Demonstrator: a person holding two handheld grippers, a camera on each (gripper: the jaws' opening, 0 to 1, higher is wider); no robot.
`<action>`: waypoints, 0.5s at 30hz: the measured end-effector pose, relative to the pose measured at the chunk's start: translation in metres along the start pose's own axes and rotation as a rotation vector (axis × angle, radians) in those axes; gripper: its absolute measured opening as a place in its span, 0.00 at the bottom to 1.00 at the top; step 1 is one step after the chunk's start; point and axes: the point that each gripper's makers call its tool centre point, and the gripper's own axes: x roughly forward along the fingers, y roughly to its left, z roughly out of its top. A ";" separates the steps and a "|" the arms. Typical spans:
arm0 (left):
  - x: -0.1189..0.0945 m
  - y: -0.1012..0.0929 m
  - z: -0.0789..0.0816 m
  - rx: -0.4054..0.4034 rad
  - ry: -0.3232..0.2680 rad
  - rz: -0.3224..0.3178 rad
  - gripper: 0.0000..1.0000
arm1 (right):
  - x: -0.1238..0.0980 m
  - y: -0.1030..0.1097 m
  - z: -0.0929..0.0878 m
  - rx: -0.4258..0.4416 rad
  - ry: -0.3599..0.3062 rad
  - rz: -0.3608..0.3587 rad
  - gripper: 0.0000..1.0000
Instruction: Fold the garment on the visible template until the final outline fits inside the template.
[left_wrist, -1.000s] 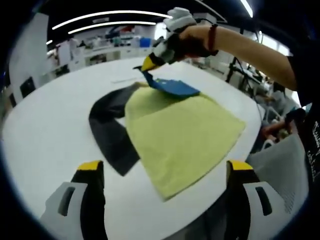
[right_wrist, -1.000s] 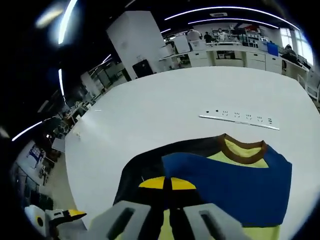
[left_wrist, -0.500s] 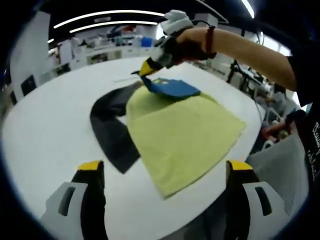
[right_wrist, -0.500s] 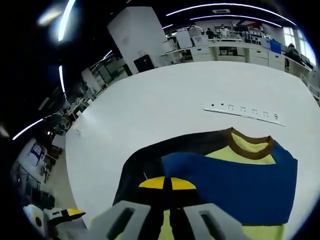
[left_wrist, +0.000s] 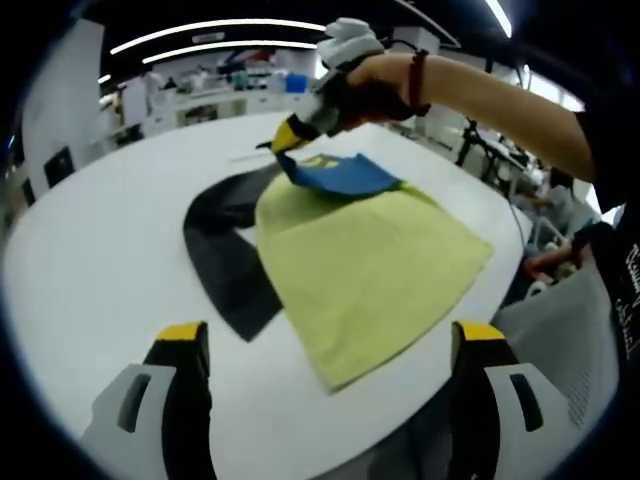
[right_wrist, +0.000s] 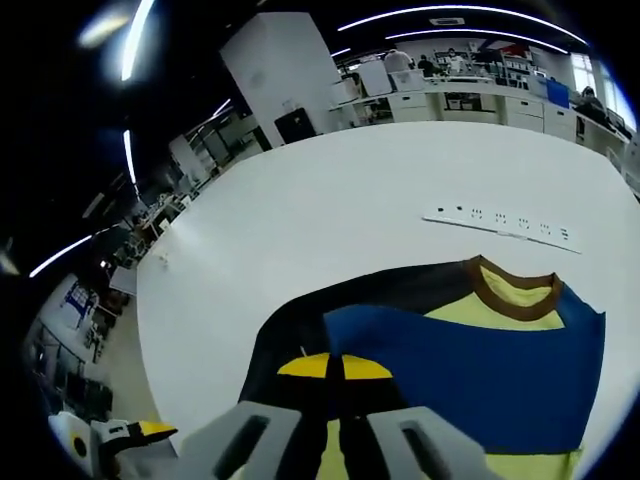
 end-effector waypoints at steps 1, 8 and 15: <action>0.000 0.000 0.000 0.000 0.000 0.000 0.97 | 0.000 0.001 0.000 0.001 0.000 0.000 0.00; -0.001 0.000 0.000 -0.002 -0.002 0.001 0.97 | 0.005 0.010 0.002 -0.023 -0.015 0.030 0.00; -0.002 -0.001 0.000 -0.001 0.000 0.006 0.97 | 0.004 0.018 0.003 -0.059 -0.021 0.054 0.19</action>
